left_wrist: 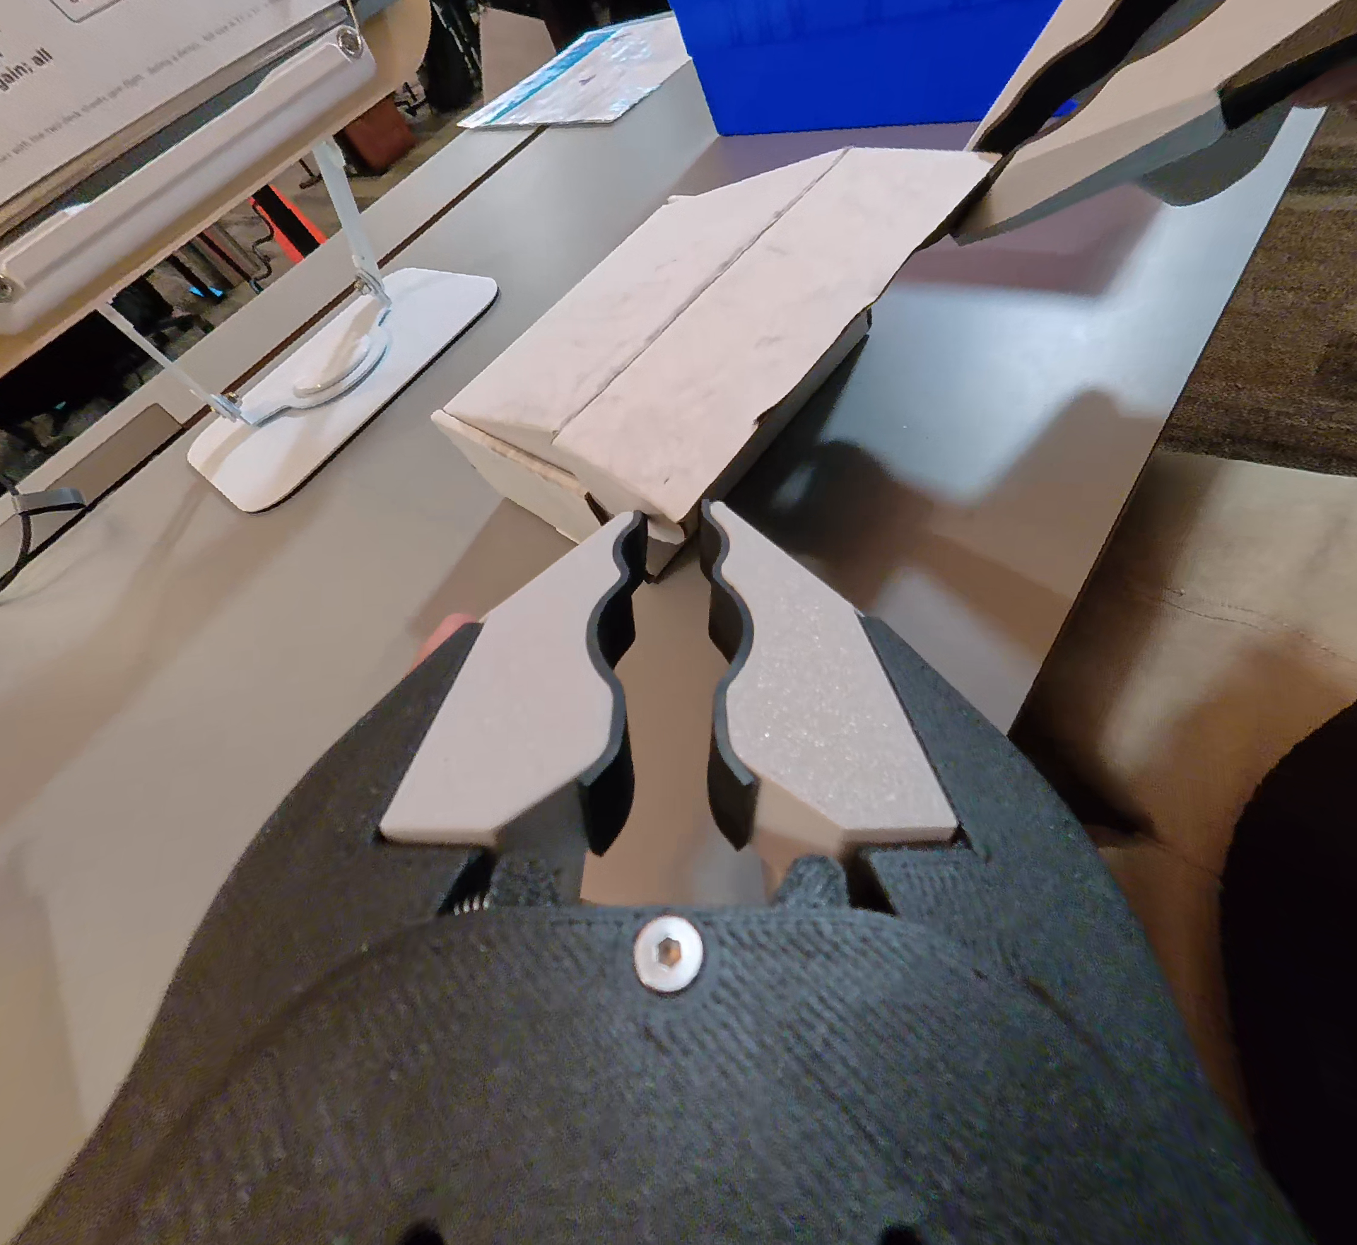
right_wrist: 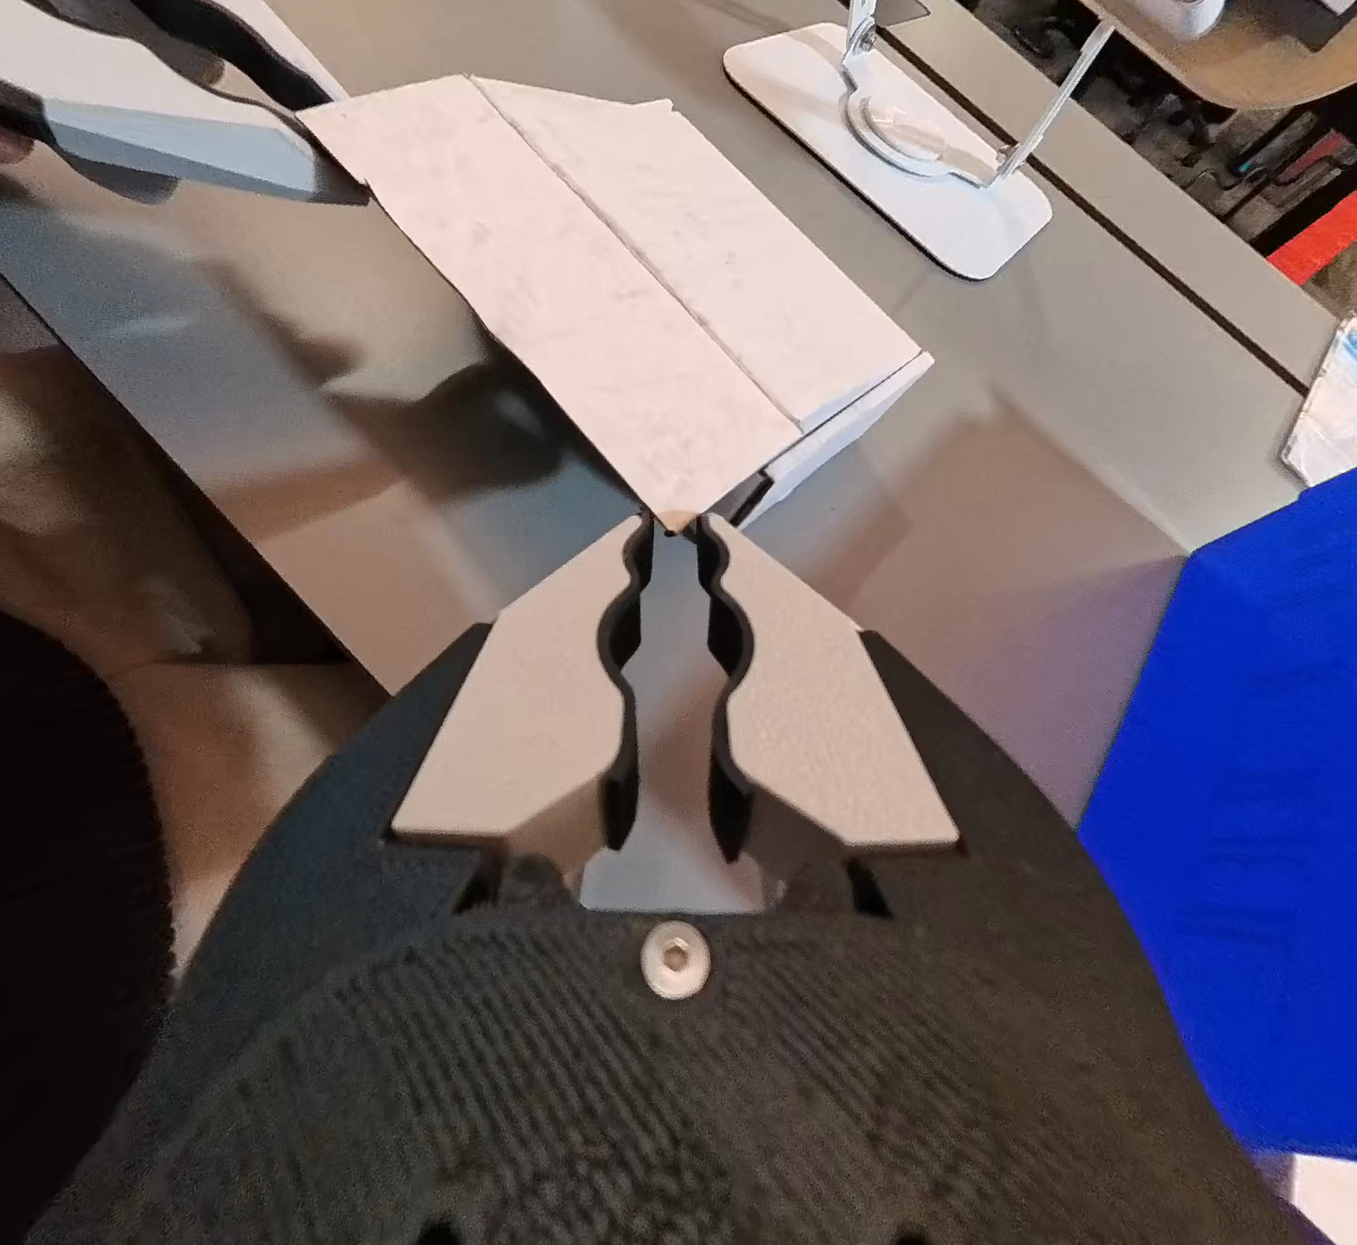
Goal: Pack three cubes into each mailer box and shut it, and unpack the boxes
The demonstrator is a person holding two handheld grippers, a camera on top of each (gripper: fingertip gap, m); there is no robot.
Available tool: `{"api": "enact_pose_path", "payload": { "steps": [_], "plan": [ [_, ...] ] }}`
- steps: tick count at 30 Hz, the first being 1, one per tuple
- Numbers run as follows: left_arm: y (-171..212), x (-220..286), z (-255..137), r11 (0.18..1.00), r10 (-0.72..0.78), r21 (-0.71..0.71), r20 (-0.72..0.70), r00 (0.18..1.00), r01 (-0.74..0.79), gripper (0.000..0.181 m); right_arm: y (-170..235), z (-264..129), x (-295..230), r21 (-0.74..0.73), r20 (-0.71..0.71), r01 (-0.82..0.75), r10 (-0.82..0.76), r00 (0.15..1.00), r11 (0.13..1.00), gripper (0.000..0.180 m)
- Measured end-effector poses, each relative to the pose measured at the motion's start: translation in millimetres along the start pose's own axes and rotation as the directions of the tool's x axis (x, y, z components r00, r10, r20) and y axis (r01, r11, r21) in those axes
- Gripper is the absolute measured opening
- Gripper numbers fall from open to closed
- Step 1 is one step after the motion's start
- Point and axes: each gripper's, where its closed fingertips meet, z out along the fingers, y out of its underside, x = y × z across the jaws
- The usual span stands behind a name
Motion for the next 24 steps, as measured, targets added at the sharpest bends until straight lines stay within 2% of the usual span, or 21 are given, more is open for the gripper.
{"api": "enact_pose_path", "payload": {
  "steps": [1, 11, 18, 24],
  "plan": [
    [-0.3, 0.0, 0.2, 1.000, -0.001, 0.000, 0.000, 1.000, 0.001, 0.010, -0.4, -0.4, 0.3, 0.004, 0.000, -0.008, 0.008, 1.000, 1.000, 0.010],
    [-1.0, 2.7, 4.9, 0.995, 0.094, -0.042, 0.048, 0.994, -0.092, 0.010, 1.6, -2.1, 1.7, 0.014, 0.010, -0.063, 0.063, 0.998, 0.998, 0.009],
    [-1.1, 2.4, 7.0, 0.999, 0.012, -0.053, 0.035, 0.999, -0.010, 0.014, 1.4, 0.0, 0.6, 0.010, 0.023, -0.115, 0.114, 0.993, 0.993, 0.009],
    [0.8, 5.0, 8.8, 0.998, 0.022, -0.062, 0.026, 0.999, -0.021, 0.016, 3.5, 1.8, 2.1, 0.005, 0.015, -0.120, 0.120, 0.993, 0.993, 0.011]
  ]
}}
